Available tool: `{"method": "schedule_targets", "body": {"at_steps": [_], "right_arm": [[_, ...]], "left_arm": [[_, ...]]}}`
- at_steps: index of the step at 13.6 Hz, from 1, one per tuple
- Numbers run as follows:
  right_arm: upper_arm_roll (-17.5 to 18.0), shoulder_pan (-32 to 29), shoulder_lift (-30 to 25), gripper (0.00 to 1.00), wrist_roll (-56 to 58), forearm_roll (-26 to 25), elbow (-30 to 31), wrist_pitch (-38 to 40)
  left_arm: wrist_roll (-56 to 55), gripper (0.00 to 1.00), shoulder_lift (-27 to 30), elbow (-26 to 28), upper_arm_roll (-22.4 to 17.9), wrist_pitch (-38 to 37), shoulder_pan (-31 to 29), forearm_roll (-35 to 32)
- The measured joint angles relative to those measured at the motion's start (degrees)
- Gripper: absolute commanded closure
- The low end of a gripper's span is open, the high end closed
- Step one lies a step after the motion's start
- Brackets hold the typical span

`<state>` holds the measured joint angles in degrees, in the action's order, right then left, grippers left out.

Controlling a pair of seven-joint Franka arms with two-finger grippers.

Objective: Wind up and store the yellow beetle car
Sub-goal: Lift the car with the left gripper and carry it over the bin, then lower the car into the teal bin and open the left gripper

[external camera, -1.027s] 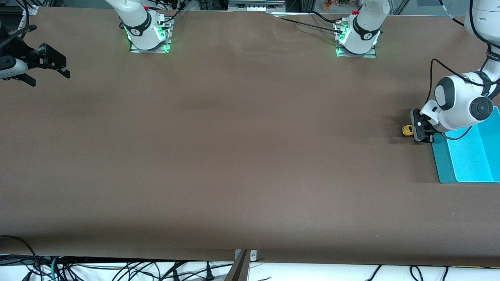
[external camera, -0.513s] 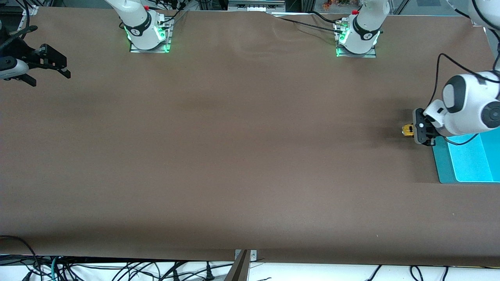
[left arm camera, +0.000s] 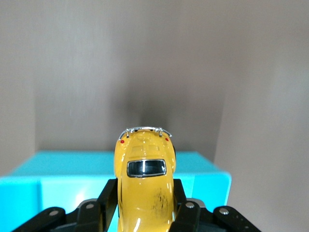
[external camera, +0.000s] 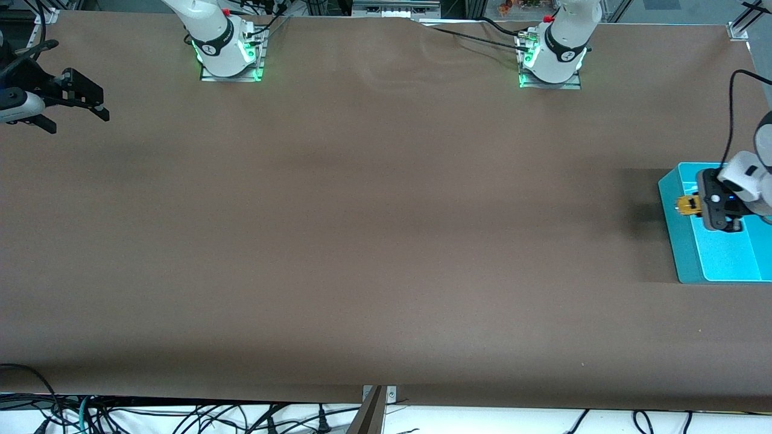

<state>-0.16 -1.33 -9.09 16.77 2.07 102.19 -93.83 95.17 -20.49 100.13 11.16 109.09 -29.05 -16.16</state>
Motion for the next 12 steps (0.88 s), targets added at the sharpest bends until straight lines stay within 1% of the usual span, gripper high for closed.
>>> {"method": "schedule_targets", "body": {"at_steps": [2,4,6,9,10,11,12], "right_arm": [[0.01,0.01,0.0,0.0,0.0,-0.01,0.02,0.0],[0.0,0.0,0.0,0.0,0.0,-0.02,0.03,0.0],[0.0,0.0,0.0,0.0,0.0,-0.02,0.04,0.0],[0.01,0.01,0.0,0.0,0.0,-0.03,0.05,0.0],[0.0,0.0,0.0,0.0,0.0,-0.04,0.05,0.0],[0.0,0.0,0.0,0.0,0.0,-0.04,0.06,0.0],[0.0,0.01,0.0,0.0,0.0,-0.05,0.06,0.0]], "left_arm": [[2.55,1.0,-2.5,-1.34,-0.17,0.18,-4.37,-0.58],[6.62,1.0,-6.32,-3.25,-0.29,0.95,-8.28,-0.83],[8.83,1.0,-10.58,-5.59,-0.33,1.75,-10.22,-2.43],[10.13,0.96,-15.32,-7.11,-0.31,6.81,-11.21,-4.06],[10.96,0.88,-16.41,-7.21,-0.31,8.67,-11.54,-4.06],[11.57,0.86,-17.37,-7.3,-0.32,10.14,-11.88,-4.07],[12.06,0.78,-18.18,-7.4,-0.32,11.02,-12.17,-4.07]]}}
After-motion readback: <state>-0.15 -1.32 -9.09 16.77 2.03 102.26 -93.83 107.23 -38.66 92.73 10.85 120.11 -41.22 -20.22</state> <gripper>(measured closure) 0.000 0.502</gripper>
